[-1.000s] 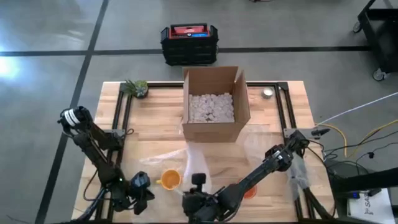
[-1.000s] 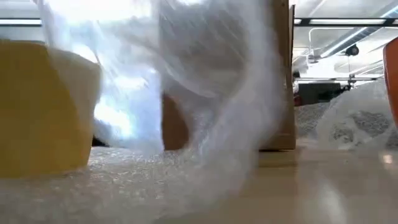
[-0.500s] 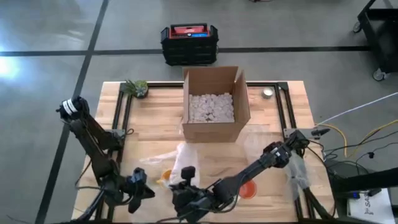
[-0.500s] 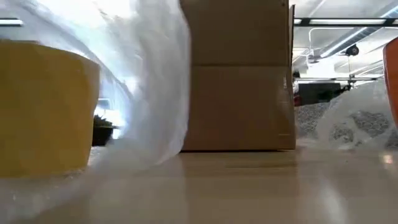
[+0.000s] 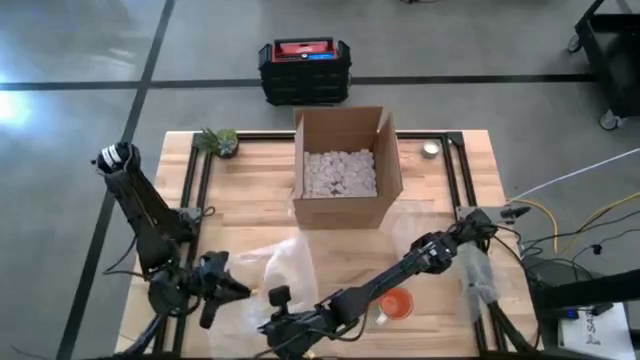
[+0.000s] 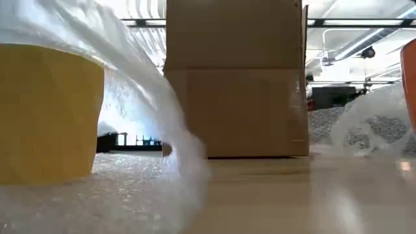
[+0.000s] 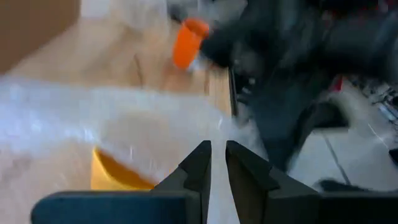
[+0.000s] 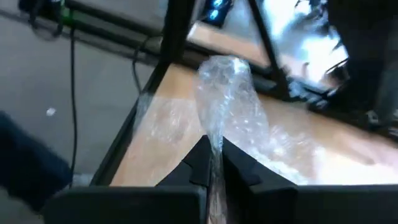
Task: Wrap mug
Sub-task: Wrap the yellow mug with bubble wrap
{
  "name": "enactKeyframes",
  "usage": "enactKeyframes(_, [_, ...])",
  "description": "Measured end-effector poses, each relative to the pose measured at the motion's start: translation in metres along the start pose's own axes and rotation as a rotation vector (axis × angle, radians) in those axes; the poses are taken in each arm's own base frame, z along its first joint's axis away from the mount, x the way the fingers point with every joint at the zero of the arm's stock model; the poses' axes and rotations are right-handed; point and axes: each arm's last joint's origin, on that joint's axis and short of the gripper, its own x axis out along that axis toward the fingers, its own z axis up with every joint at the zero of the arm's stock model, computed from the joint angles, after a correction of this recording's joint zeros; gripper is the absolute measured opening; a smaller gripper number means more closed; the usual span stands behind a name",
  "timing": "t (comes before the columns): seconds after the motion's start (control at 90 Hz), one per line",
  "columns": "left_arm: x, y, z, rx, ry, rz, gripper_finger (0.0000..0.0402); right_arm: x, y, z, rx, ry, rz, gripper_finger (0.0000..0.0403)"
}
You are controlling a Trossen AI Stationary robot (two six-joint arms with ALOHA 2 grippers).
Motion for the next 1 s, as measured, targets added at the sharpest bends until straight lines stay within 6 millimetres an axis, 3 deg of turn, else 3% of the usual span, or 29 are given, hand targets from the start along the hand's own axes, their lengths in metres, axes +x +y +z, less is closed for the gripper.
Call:
enactKeyframes(0.144, [0.007,0.003,0.000,0.017,-0.039,0.054,0.0036,0.007,-0.006,-0.007,0.000,0.023,-0.010,0.0000])
enactKeyframes(0.278, [0.026,0.009,-0.007,0.034,-0.002,0.106,0.0036,0.010,-0.013,-0.007,-0.018,0.015,-0.022,0.0000])
enactKeyframes(0.567, [0.066,0.023,-0.035,0.018,0.161,0.174,0.0036,0.012,-0.021,-0.005,-0.011,-0.005,-0.038,0.0000])
enactKeyframes(0.789, [0.073,0.024,-0.043,-0.015,0.148,0.207,0.0036,0.004,-0.022,0.003,-0.005,-0.018,-0.035,0.0000])
enactKeyframes(1.0, [0.070,0.023,-0.039,-0.034,0.153,0.187,0.0036,-0.022,-0.032,0.023,0.133,-0.006,-0.032,0.0019])
